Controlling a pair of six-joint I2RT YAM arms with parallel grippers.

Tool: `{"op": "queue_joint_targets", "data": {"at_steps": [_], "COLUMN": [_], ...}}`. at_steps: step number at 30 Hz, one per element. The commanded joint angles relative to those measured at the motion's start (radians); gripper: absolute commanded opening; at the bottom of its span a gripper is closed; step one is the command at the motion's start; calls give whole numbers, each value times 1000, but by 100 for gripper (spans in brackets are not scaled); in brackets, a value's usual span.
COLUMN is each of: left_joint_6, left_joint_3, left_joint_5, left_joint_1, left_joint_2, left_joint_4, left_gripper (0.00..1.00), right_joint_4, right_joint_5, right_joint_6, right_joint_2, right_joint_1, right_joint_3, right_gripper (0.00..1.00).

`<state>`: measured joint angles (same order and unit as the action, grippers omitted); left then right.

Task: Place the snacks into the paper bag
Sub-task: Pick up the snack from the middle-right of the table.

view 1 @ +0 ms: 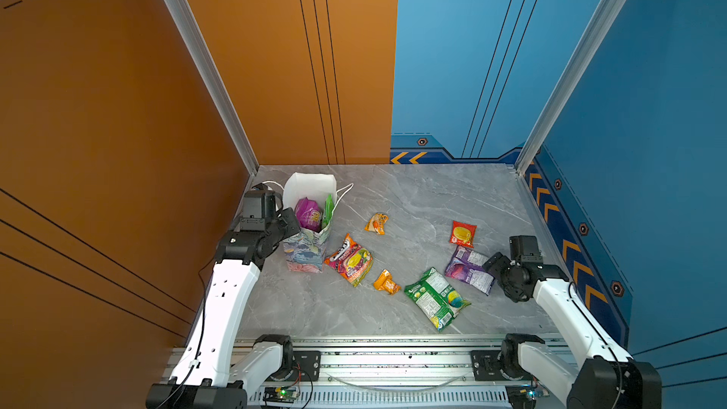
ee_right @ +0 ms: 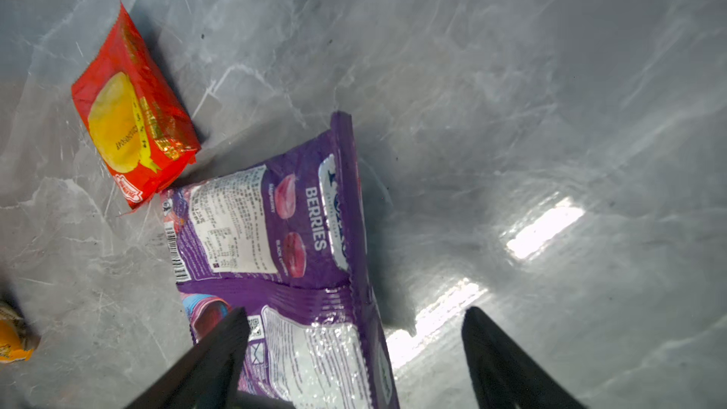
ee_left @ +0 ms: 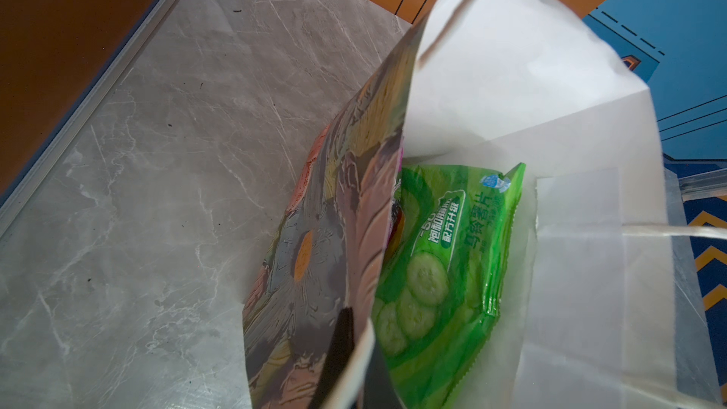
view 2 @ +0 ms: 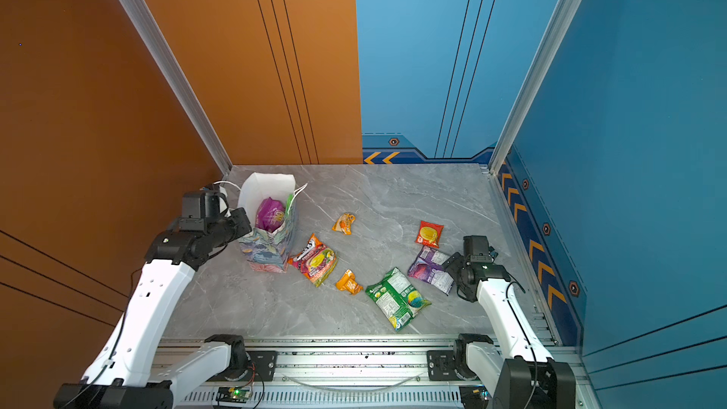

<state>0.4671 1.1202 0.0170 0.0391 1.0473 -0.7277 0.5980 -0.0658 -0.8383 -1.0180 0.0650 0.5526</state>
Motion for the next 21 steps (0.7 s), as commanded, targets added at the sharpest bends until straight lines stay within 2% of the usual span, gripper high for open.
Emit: {"op": "queue_joint_targets", "data": {"at_steps": [1, 7, 11, 16, 18, 21], "left_joint_6": [-21, -21, -21, -21, -21, -21], "left_joint_3": [-13, -14, -13, -15, -14, -15], "left_joint_5": [-14, -12, -13, -17, -17, -20], "left_joint_1": [-8, -8, -9, -9, -10, -10], "left_joint_2": [-6, -5, -4, 2, 0, -3], "left_joint_4": [11, 10, 10, 11, 10, 13], "left_gripper": [0, 0, 0, 0, 0, 0], "right_joint_4": [-75, -113, -144, -163, -170, -168], "right_joint_5": [-74, -49, -61, -61, -61, -60], "right_joint_6": [-27, -22, -23, -19, -22, -21], "right_joint_2": [-30, -53, -71, -91, -91, -86], "right_joint_1": [4, -43, -65, -101, -116, -132], "right_joint_3": [-34, -41, -41, -25, -18, -3], "right_gripper": [78, 61, 33, 5, 0, 0]}}
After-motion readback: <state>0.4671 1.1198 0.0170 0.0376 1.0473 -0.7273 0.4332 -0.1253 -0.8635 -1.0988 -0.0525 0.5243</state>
